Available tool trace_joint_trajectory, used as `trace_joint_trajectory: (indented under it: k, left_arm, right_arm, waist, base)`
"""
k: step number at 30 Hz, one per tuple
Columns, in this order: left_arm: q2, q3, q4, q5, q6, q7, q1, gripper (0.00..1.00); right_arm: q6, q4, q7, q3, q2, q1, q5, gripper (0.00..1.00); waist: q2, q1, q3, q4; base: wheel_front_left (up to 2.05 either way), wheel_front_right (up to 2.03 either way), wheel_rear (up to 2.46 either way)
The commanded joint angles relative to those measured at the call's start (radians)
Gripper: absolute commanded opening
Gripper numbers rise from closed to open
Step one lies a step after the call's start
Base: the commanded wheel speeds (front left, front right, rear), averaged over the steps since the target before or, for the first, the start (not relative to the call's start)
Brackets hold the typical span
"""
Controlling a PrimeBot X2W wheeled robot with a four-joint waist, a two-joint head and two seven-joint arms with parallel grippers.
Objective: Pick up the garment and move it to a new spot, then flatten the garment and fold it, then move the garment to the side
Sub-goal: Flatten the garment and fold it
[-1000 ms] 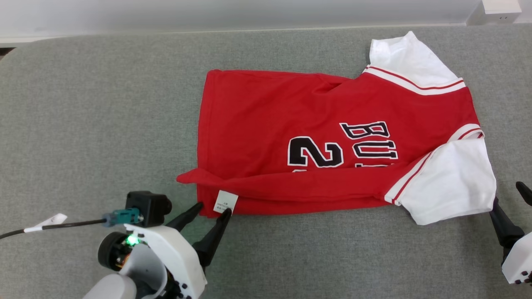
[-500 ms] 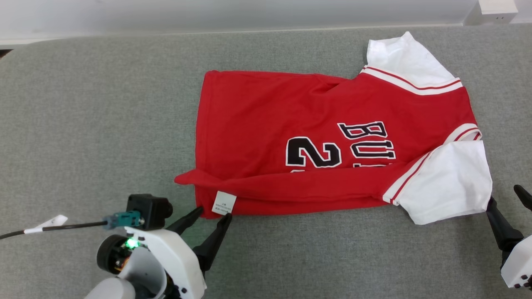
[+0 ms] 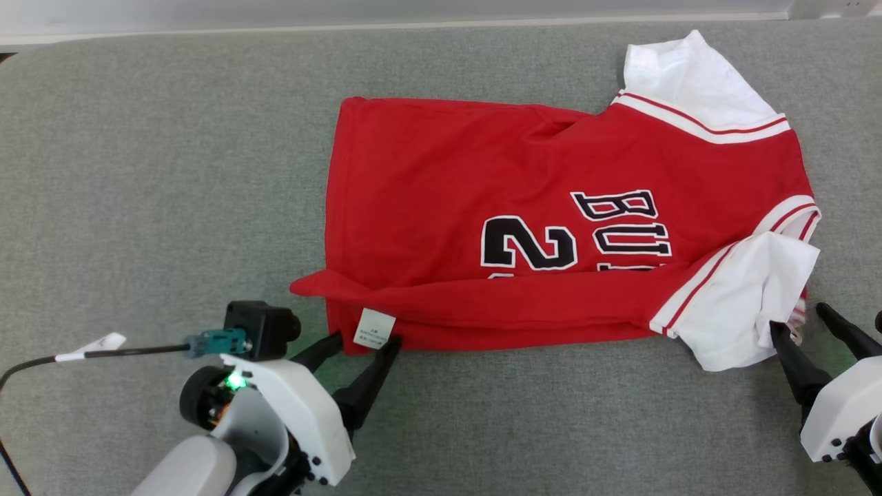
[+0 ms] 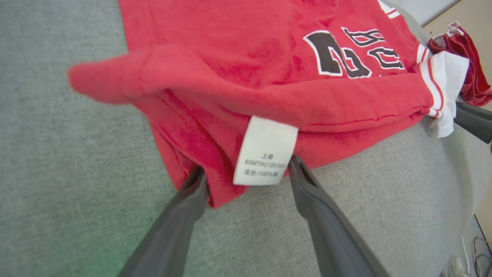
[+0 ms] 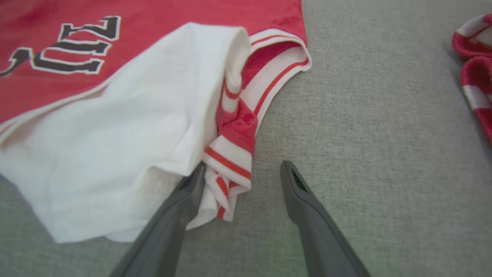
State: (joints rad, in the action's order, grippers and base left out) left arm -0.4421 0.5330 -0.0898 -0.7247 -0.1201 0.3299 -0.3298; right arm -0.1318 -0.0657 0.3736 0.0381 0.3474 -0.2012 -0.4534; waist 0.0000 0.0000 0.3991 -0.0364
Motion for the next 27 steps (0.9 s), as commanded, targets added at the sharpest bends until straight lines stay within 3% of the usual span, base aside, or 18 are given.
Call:
trace_joint_trajectory:
  k: [1, 3, 4, 5, 6, 12, 16, 27]
  left_arm:
    - [0.009, 0.005, 0.018, -0.023, 0.006, 0.005, -0.009, 1.0]
    - [0.019, 0.013, 0.038, -0.028, 0.017, 0.014, -0.018, 1.0]
    - [0.026, 0.017, 0.046, -0.035, 0.025, 0.015, -0.023, 0.85]
    - [0.033, 0.019, 0.053, -0.041, 0.031, 0.013, -0.028, 0.2]
    - [0.04, 0.021, 0.062, -0.047, 0.039, 0.012, -0.033, 0.0]
    - [0.057, 0.021, 0.087, -0.087, 0.082, 0.009, -0.059, 0.0]
    - [0.028, -0.006, 0.065, -0.113, 0.094, 0.02, -0.055, 0.0]
    - [-0.072, -0.054, -0.115, -0.22, 0.1, 0.125, 0.006, 0.0]
  right_arm:
    - [0.002, -0.024, 0.016, 0.02, -0.001, -0.007, -0.015, 1.0]
    - [0.002, -0.044, 0.036, 0.049, -0.005, -0.007, -0.041, 1.0]
    - [0.001, -0.051, 0.044, 0.063, -0.007, -0.006, -0.059, 0.67]
    - [0.0, -0.057, 0.054, 0.076, -0.005, -0.007, -0.08, 0.22]
    - [-0.001, -0.061, 0.061, 0.087, -0.003, -0.008, -0.101, 0.0]
    - [0.0, -0.026, 0.088, 0.062, 0.02, -0.018, -0.239, 0.0]
    - [0.0, 0.032, 0.148, -0.001, 0.025, -0.006, -0.347, 0.0]
    - [0.001, 0.191, 0.473, -0.265, -0.031, 0.091, -0.49, 0.0]
  waist:
    - [0.0, 0.0, 0.004, 0.004]
    - [0.0, 0.0, 0.006, 0.007]
    - [0.0, 0.0, 0.008, 0.007]
    - [0.0, 0.0, 0.009, 0.009]
    - [0.0, 0.0, 0.009, 0.01]
    - [0.0, 0.0, -0.007, 0.011]
    - [0.0, 0.0, -0.028, 0.008]
    - [0.0, 0.0, -0.091, 0.011]
  base:
    - [0.0, 0.0, 0.0]
    - [0.0, 0.0, 0.0]
    - [0.0, 0.0, 0.0]
    - [0.0, 0.0, 0.0]
    - [0.0, 0.0, 0.0]
    - [0.0, 0.0, 0.0]
    - [0.0, 0.0, 0.0]
    - [0.0, 0.0, 0.0]
